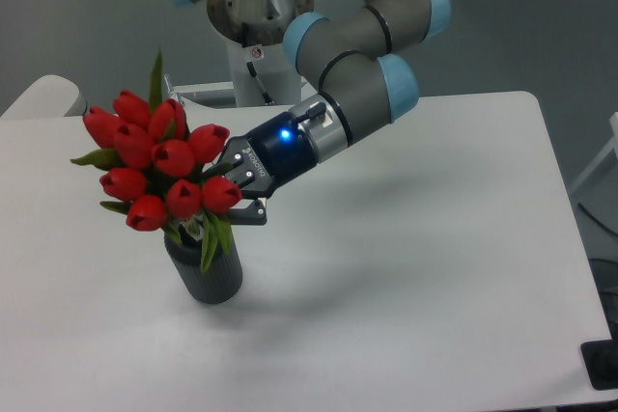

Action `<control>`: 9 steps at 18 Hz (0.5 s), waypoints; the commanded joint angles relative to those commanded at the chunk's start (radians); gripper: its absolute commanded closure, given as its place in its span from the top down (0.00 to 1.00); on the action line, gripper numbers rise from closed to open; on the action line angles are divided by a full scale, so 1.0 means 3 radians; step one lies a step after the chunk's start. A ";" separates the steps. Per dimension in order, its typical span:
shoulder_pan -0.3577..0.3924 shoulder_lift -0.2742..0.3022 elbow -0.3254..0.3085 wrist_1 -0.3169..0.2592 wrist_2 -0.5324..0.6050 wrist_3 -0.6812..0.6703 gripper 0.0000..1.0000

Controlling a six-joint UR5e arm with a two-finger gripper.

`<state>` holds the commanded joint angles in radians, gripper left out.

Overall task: Insert the flowers into the vase
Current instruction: 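Push the tulip stems down into the vase opening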

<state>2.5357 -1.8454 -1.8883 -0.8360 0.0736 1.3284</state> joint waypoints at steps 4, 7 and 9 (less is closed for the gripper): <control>0.0015 0.0000 -0.0133 0.0005 0.0000 0.0148 0.05; 0.0000 -0.0015 -0.0255 0.0005 0.0000 0.0444 0.12; 0.0000 -0.0031 -0.0363 0.0005 0.0000 0.0704 0.14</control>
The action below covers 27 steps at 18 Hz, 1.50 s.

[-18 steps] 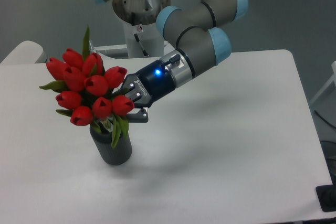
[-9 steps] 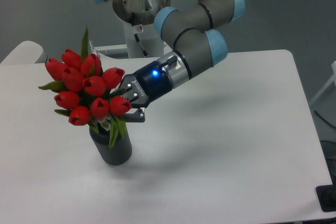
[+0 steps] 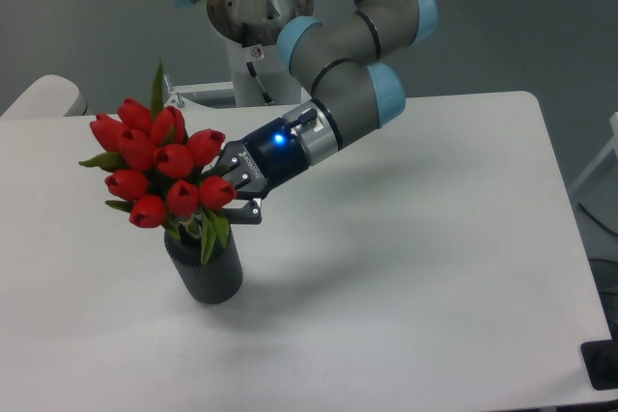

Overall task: Insert the flowers into the vase
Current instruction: 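Push the tulip stems down into the vase opening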

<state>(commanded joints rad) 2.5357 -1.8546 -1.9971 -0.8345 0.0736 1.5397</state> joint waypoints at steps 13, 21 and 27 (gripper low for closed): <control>0.0041 -0.0199 -0.0149 0.0005 0.0031 0.0303 0.38; 0.0102 -0.0245 -0.0220 0.0005 0.0036 0.0405 0.48; 0.0179 -0.0235 -0.0236 0.0005 0.0046 0.0395 0.84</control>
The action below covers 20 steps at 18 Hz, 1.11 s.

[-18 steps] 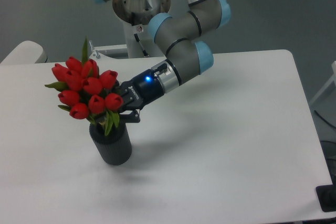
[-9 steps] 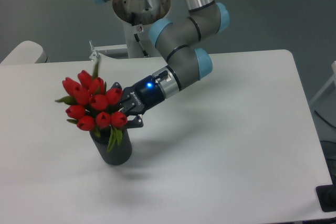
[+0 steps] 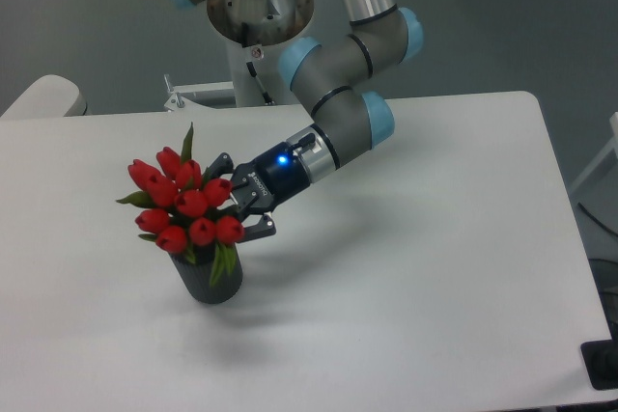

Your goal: Insert the flowers into the vase

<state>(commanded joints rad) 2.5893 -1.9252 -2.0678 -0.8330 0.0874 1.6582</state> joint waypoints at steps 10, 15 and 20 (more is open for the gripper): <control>0.0199 0.0031 0.0015 0.0000 0.0000 -0.0051 1.00; 0.0398 0.0036 0.0163 -0.0005 -0.0005 -0.0184 1.00; 0.0695 -0.0030 0.0398 -0.0020 0.0228 -0.0286 1.00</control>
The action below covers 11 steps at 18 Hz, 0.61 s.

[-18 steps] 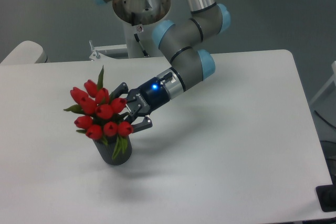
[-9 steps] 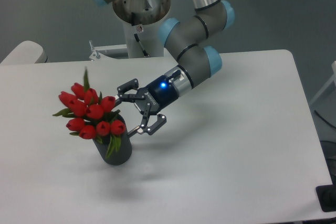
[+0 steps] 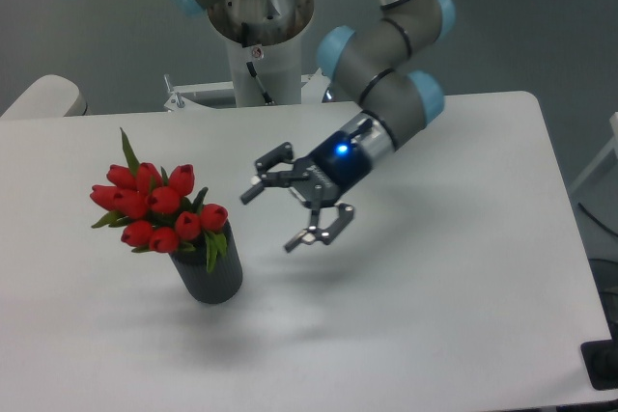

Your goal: Insert the flowers into the vase

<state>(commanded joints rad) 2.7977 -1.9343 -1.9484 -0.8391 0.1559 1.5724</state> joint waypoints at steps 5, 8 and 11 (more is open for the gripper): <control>0.0169 -0.0128 0.0317 -0.0005 0.0614 -0.0225 1.00; 0.0185 -0.0301 0.0568 -0.0026 0.1054 -0.0236 1.00; 0.0190 -0.0399 0.0757 -0.0046 0.1305 -0.0266 1.00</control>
<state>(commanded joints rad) 2.8547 -2.0539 -1.7213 -0.8529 0.5474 1.4927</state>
